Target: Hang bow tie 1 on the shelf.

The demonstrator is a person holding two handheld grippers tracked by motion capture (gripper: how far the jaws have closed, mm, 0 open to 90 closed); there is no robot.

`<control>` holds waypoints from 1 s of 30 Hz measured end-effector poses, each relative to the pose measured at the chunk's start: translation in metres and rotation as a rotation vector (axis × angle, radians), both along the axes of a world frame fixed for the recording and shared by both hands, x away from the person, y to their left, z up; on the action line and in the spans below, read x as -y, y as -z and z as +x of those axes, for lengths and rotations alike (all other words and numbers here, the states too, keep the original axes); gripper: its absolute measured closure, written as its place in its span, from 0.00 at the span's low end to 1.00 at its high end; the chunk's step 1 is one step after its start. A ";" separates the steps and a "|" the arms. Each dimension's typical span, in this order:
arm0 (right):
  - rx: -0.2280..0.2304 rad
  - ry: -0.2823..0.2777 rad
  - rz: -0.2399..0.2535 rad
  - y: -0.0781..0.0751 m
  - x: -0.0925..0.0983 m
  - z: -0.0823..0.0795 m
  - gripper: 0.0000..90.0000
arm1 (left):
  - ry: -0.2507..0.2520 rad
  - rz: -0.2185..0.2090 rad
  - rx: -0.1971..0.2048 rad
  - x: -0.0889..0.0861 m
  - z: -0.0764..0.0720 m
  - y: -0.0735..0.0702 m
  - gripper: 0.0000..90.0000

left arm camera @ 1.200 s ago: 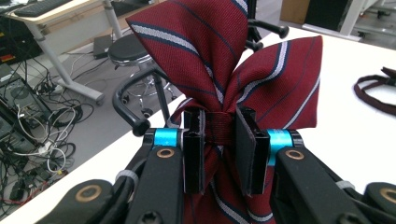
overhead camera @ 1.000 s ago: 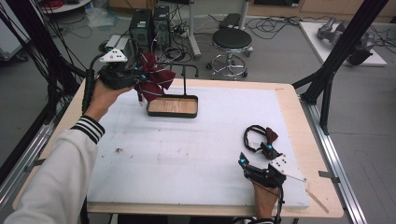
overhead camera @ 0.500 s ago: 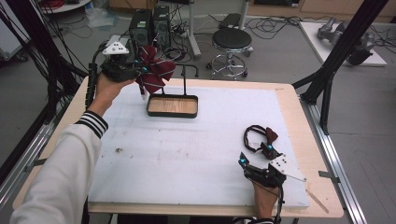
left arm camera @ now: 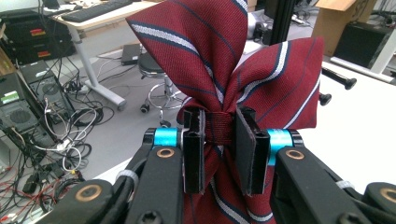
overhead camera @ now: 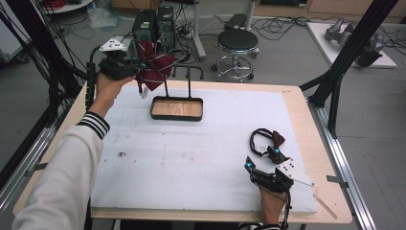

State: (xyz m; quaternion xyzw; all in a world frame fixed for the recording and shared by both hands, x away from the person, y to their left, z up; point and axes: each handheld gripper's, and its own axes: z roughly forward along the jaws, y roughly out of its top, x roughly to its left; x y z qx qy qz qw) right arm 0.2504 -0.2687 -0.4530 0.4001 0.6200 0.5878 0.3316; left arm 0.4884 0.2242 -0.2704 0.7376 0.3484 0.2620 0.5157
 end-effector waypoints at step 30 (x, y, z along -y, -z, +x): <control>0.000 0.000 -0.002 0.000 0.000 0.000 0.12 | -0.143 -0.040 -0.068 -0.020 0.004 0.014 0.83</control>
